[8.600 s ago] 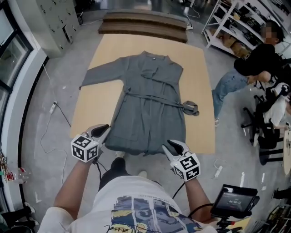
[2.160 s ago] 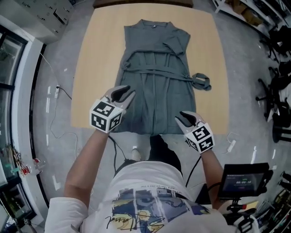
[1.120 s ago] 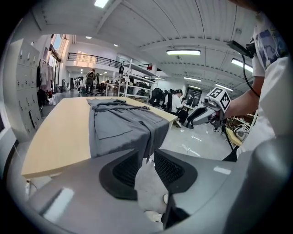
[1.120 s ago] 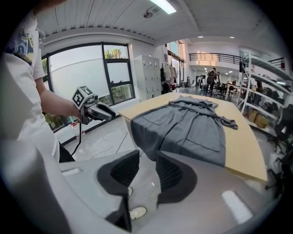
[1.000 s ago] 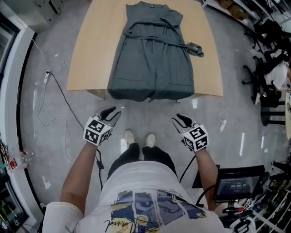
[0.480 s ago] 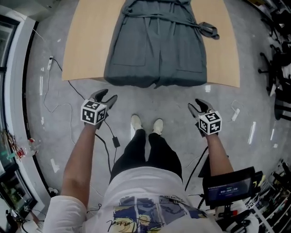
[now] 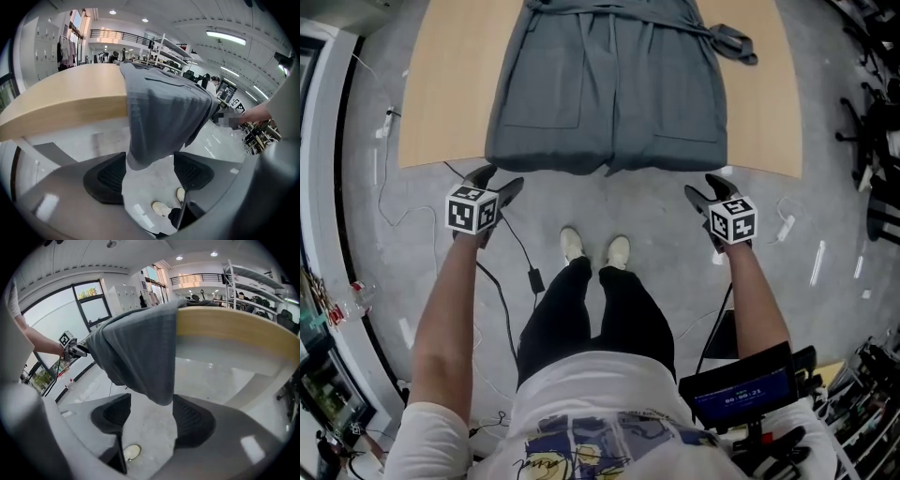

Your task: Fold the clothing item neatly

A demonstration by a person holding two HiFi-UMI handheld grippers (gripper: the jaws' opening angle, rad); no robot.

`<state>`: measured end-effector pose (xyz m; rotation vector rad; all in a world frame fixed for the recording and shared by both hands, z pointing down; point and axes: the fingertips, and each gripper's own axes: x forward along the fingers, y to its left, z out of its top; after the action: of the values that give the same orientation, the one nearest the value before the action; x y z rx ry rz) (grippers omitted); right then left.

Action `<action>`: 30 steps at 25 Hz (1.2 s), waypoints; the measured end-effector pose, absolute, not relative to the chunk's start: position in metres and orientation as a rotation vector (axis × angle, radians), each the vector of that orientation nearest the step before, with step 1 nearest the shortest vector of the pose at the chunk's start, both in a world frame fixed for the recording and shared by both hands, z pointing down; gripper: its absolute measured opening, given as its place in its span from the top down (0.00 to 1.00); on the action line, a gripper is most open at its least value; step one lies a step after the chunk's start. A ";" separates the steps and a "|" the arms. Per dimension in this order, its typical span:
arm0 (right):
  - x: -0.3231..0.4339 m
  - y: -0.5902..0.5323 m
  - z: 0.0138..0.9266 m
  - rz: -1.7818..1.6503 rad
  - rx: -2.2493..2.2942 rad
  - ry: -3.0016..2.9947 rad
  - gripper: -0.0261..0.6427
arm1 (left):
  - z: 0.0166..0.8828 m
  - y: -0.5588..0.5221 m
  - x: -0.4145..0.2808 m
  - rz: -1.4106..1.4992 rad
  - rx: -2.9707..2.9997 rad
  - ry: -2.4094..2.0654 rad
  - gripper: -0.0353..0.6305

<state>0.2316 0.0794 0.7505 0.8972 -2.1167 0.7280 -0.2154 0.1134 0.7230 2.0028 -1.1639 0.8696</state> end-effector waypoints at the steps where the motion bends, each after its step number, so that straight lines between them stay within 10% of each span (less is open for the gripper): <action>1: 0.231 0.075 0.756 0.737 0.898 -2.120 0.55 | 0.726 0.112 -0.215 0.878 2.003 -1.158 0.45; 13: 0.205 0.050 0.781 0.712 0.763 -2.209 0.50 | 0.762 0.086 -0.194 0.855 2.057 -1.017 0.37; 22: 0.188 0.083 0.762 0.808 0.717 -2.273 0.90 | 0.733 0.102 -0.165 0.799 2.154 -0.886 0.87; 30: 0.181 0.113 0.730 0.815 0.726 -2.271 0.94 | 0.693 0.129 -0.155 0.787 2.213 -0.834 0.91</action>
<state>0.1808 0.1128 0.7296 0.7260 -2.2715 0.8155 -0.1554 0.1293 0.6928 2.2130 -0.8337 0.7875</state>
